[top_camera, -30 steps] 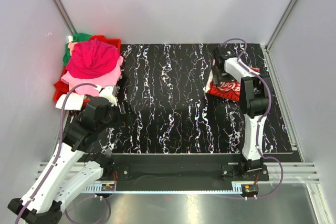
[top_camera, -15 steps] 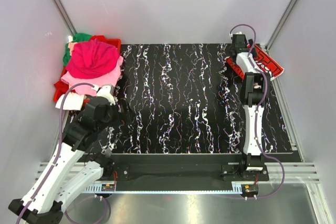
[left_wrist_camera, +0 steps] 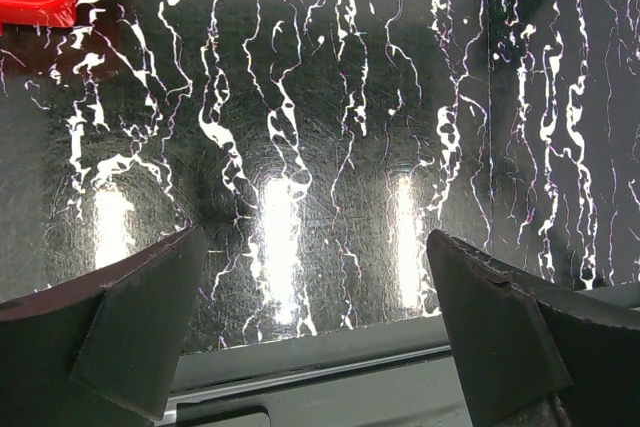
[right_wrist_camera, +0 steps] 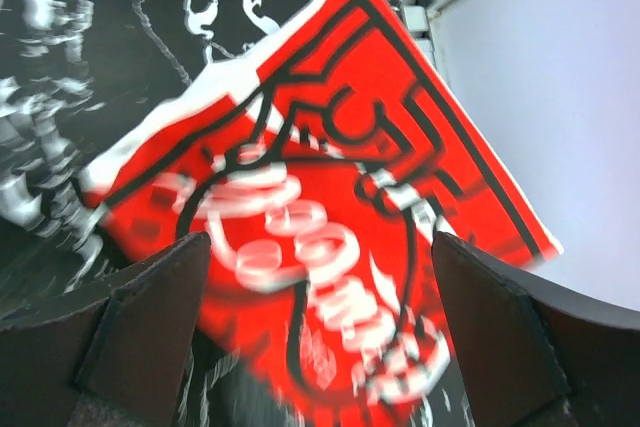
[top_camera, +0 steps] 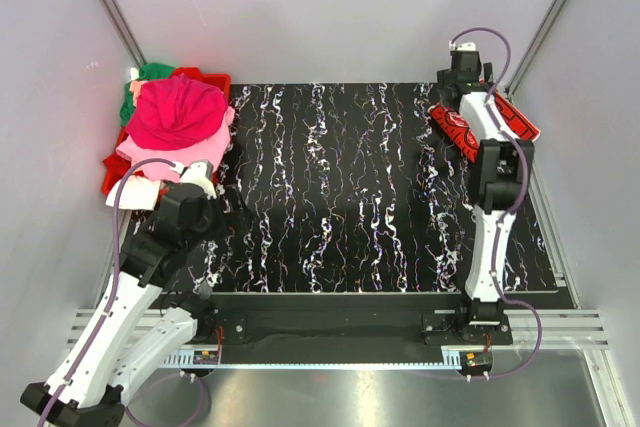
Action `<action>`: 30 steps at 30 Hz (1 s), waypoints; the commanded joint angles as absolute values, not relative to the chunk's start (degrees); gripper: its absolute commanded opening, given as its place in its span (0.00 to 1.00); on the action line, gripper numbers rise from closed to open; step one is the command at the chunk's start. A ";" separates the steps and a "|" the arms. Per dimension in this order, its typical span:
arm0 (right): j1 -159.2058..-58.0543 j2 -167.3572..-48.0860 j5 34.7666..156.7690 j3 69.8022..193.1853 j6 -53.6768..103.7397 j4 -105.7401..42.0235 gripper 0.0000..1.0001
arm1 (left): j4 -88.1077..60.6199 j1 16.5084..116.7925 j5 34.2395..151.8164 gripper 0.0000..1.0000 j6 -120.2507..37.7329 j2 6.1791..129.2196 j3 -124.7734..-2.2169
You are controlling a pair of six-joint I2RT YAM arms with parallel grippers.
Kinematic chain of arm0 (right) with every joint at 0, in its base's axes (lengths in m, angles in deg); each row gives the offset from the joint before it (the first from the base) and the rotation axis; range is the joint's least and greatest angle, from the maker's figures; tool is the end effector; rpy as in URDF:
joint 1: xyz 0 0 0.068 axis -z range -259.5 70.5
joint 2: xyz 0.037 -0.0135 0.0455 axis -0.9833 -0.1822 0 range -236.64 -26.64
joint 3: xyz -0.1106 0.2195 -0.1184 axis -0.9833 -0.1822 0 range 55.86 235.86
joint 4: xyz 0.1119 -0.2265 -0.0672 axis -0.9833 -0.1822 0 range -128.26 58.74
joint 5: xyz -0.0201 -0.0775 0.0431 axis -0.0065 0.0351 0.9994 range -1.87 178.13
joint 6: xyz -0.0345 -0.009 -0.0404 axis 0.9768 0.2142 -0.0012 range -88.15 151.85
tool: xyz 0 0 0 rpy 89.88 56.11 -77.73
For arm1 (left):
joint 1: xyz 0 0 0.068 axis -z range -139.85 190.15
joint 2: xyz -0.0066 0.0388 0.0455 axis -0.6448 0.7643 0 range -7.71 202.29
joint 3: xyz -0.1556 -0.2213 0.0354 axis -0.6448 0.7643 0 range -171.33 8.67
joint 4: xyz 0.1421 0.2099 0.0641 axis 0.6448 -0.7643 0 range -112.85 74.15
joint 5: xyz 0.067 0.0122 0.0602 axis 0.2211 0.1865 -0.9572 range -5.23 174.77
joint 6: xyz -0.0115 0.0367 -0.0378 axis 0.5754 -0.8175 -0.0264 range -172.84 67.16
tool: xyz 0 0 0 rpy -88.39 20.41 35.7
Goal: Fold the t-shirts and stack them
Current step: Neatly place the folded tshirt to the corner
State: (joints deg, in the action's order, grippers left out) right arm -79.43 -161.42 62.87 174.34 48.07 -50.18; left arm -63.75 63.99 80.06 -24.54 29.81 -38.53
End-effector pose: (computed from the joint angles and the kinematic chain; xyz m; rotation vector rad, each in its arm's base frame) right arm 0.5447 -0.0159 0.2286 -0.0555 2.1886 -0.6421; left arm 0.1183 -0.0491 0.3069 -0.1333 2.2619 -0.3995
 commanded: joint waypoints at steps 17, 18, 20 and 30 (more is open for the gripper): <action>-80.73 -149.42 81.18 160.36 29.65 -62.72 0.64 | -60.85 63.09 80.02 0.99 -24.89 27.63 -38.44; -80.73 -150.03 81.62 160.71 28.95 -62.81 0.61 | -60.76 63.00 79.93 0.99 -24.89 27.54 -38.44; -80.65 -152.58 81.97 162.81 28.60 -64.48 0.55 | -60.85 63.00 80.02 0.99 -24.89 27.89 -38.44; -77.66 -166.11 81.09 176.52 27.36 -69.67 0.53 | -60.85 62.48 80.02 0.99 -24.98 28.94 -38.44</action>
State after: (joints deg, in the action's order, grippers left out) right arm -79.67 -164.09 80.40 171.25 28.29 -67.58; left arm -63.64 62.96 80.06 -24.54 28.59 -38.53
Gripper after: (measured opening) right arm 0.534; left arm 0.987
